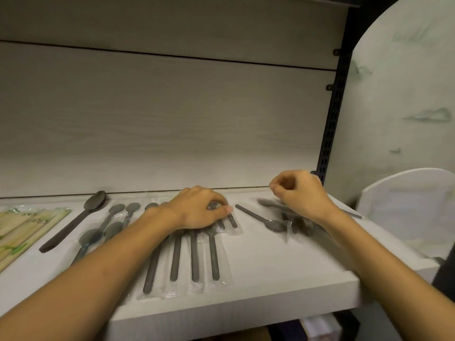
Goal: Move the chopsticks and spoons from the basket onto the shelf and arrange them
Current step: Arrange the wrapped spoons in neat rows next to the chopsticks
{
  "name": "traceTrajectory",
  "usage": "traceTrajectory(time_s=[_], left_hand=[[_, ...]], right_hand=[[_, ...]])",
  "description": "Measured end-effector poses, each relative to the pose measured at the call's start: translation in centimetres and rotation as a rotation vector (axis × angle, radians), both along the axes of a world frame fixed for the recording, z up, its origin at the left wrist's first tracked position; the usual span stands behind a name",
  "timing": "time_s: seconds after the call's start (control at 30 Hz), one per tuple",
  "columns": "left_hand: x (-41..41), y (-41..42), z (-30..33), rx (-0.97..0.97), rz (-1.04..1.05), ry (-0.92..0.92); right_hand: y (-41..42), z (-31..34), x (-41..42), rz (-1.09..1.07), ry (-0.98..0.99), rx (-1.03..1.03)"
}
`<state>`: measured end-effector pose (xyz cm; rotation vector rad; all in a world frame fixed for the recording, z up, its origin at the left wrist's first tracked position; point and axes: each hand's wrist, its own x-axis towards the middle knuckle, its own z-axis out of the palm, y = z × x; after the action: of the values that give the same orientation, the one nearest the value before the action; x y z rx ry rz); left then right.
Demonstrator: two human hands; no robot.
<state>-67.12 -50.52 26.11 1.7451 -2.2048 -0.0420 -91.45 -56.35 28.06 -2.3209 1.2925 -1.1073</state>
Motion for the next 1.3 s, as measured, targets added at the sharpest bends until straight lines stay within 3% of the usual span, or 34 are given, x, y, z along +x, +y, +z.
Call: traceTrajectory(time_s=[0.13, 0.43, 0.63, 0.8, 1.07, 1.3], left_hand=[[-1.3, -0.3, 0.6, -0.039, -0.048, 0.007], [-7.0, -2.3, 1.1, 0.147, -0.216, -0.121], [-7.9, -2.4, 1.3, 0.088, -0.241, -0.026], [-7.7, -1.8, 2.2, 0.003, -0.199, 0.0], [-4.6, 0.1, 4.1, -0.087, -0.122, 0.198], [-2.2, 2.0, 3.9, -0.133, 0.0, 0.242]], right_hand=[[0.7, 0.2, -2.2, -0.018, 0.092, -0.013], [0.7, -0.1, -5.9, -0.129, 0.365, 0.013], [0.9, -1.1, -5.9, -0.101, 0.415, 0.014], [0.7, -1.0, -5.9, -0.093, 0.322, 0.065], [1.1, -0.6, -5.7, -0.042, -0.052, 0.134], [1.9, -0.5, -4.8, 0.035, -0.185, 0.276]])
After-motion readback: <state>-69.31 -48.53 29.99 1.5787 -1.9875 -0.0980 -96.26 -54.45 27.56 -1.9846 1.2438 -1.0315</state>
